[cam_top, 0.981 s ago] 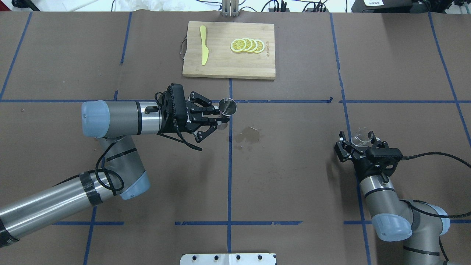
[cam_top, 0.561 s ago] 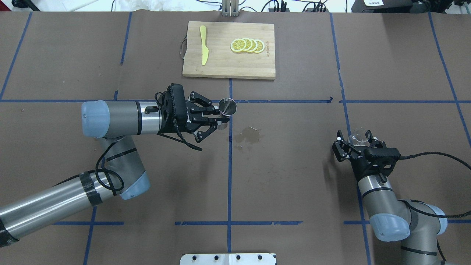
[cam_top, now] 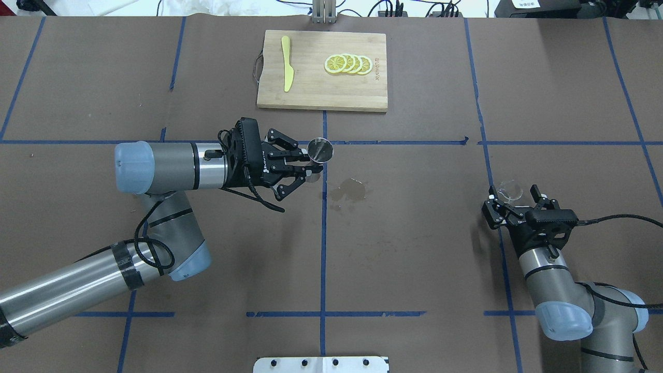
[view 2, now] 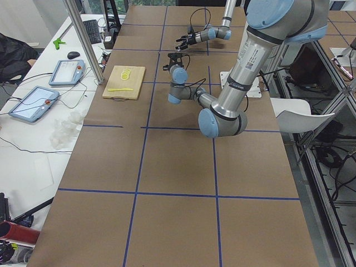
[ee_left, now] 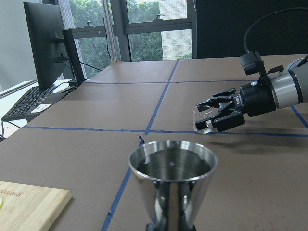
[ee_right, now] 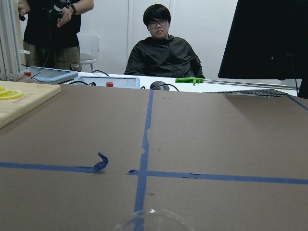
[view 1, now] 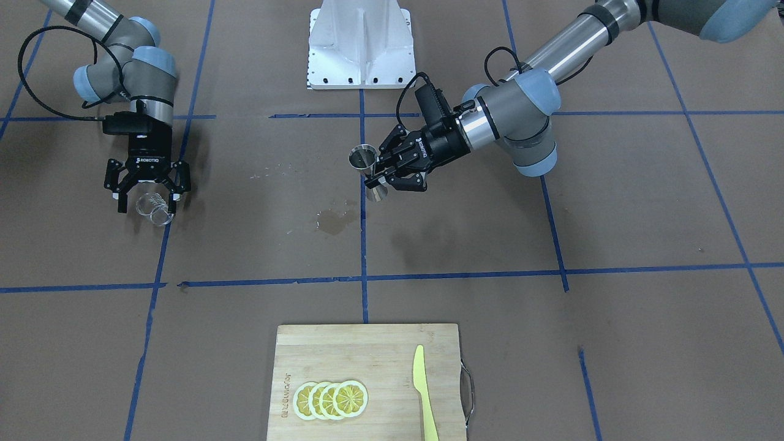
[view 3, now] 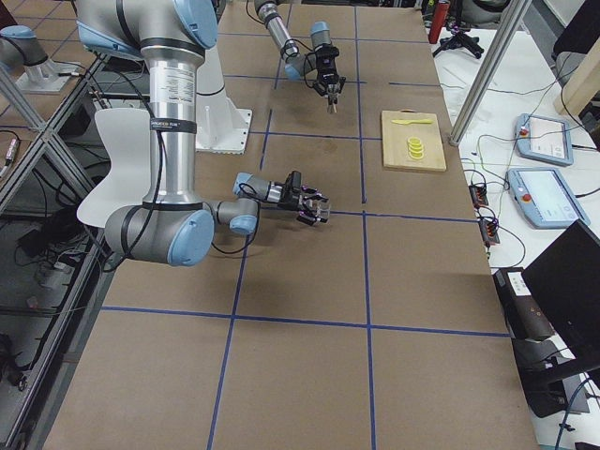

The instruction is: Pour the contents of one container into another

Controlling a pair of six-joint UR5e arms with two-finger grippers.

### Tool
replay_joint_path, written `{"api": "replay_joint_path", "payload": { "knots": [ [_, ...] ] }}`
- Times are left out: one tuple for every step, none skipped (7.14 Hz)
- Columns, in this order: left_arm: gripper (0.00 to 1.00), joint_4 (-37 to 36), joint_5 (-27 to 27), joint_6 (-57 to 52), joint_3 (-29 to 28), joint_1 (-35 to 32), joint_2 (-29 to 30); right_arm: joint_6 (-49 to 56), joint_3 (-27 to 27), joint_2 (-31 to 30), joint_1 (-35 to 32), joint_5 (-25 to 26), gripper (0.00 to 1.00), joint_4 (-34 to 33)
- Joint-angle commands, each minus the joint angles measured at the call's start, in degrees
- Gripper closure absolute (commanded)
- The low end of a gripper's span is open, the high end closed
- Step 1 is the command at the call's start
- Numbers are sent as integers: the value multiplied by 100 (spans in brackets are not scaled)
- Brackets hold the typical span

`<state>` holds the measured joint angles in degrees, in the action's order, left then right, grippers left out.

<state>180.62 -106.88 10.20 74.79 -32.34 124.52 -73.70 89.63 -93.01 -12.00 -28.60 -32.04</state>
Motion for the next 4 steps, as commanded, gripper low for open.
{"api": "replay_joint_path", "payload": {
  "knots": [
    [100,0,0,0,0,0,-6,188,377,-68,-4,4,0,-4],
    [100,0,0,0,0,0,-15,198,510,-68,-4,4,0,-4],
    [100,9,0,0,9,0,-15,198,677,-68,-4,13,0,-4],
    [100,9,0,0,0,0,-15,337,809,-94,-13,13,0,-4]
  ]
}}
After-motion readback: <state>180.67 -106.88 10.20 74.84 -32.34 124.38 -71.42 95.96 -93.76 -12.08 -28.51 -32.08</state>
